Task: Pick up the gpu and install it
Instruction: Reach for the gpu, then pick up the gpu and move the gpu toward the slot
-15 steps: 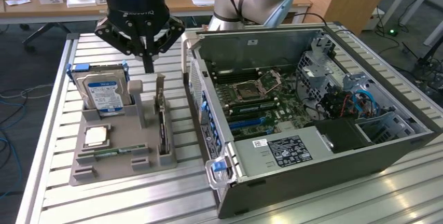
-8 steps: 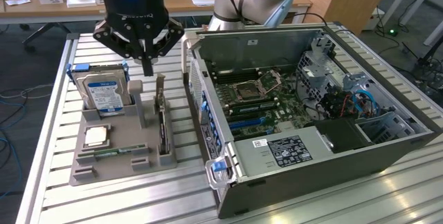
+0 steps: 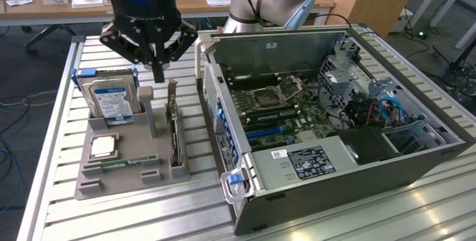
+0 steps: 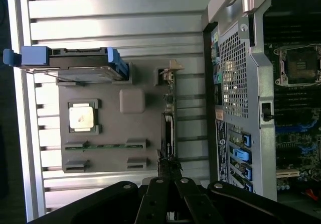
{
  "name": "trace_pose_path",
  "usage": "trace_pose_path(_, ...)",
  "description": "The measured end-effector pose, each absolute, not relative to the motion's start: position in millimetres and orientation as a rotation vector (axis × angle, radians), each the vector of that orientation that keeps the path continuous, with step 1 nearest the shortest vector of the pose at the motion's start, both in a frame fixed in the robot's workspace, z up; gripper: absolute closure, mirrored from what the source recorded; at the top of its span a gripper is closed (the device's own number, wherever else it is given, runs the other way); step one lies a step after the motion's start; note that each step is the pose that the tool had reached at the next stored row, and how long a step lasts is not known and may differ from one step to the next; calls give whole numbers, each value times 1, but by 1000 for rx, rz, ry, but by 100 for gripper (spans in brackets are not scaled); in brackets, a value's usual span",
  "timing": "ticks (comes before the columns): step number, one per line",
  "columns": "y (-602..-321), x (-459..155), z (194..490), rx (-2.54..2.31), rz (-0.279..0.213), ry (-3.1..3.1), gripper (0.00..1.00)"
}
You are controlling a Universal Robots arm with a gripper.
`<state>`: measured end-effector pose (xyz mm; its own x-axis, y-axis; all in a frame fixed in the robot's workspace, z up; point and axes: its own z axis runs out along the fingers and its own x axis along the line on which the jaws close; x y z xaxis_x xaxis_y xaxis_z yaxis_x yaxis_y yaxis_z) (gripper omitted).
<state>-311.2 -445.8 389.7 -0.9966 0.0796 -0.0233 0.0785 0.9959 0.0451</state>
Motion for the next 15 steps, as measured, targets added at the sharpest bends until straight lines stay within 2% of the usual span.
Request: trace_pose_path(15, -446, -311, 386, 123, 69, 3113, 89)
